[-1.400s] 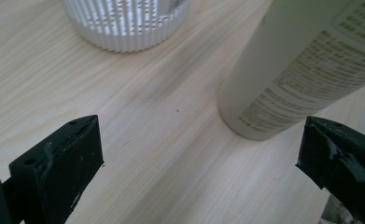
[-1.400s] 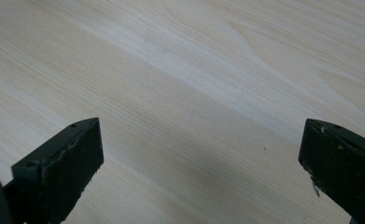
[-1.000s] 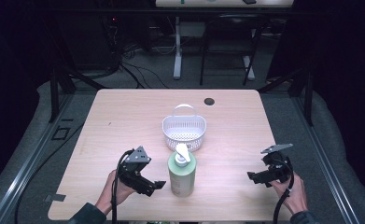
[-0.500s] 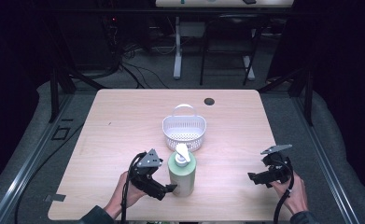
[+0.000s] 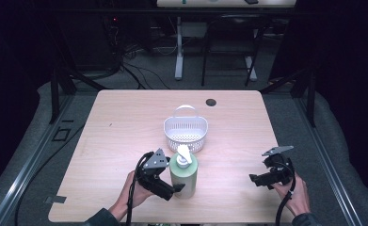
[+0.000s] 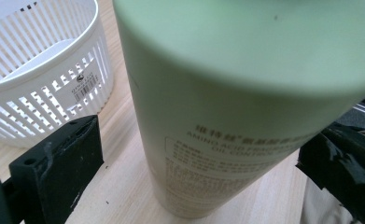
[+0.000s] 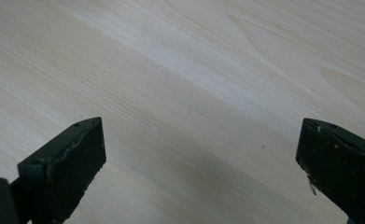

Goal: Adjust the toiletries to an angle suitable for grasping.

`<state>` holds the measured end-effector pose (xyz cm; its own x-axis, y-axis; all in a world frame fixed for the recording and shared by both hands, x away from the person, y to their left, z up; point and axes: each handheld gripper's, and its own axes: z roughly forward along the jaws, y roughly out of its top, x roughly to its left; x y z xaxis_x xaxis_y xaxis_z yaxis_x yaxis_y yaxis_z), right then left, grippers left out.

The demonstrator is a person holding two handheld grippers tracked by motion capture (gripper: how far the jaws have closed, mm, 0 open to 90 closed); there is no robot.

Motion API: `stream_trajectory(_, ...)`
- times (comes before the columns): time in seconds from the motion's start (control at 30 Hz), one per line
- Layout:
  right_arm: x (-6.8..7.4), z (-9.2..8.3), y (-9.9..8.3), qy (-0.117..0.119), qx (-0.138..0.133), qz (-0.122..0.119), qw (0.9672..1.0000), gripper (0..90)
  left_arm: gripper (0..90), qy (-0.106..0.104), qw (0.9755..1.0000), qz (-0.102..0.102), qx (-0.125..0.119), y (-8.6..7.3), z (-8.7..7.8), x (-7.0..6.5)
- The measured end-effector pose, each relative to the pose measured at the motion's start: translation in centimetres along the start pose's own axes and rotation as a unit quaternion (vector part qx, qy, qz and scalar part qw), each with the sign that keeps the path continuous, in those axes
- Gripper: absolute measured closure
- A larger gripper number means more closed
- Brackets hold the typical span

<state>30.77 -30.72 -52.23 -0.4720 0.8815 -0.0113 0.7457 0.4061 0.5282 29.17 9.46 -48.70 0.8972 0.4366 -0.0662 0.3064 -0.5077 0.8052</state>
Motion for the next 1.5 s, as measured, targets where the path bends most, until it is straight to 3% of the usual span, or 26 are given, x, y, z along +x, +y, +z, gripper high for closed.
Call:
stream_trajectory(0.27, 0.0, 0.0, 0.0, -0.001, 0.001, -0.001, 1.0000, 1.1, 0.1, 0.001, 0.9999, 0.010, 0.002, 0.3, 0.6, -0.4)
stream_trajectory(0.6, 0.0, 0.0, 0.0, -0.001, -0.002, -0.001, 1.0000, 1.0, 10.8, 0.002, 0.9998, 0.017, -0.013, 0.5, 0.9, -0.8)
stream_trajectory(1.5, 0.0, 0.0, -0.1, -0.001, 0.002, -0.007, 1.0000, 1.7, 11.6, 0.020, 0.9991, 0.012, -0.034, 0.3, 1.3, -1.2)
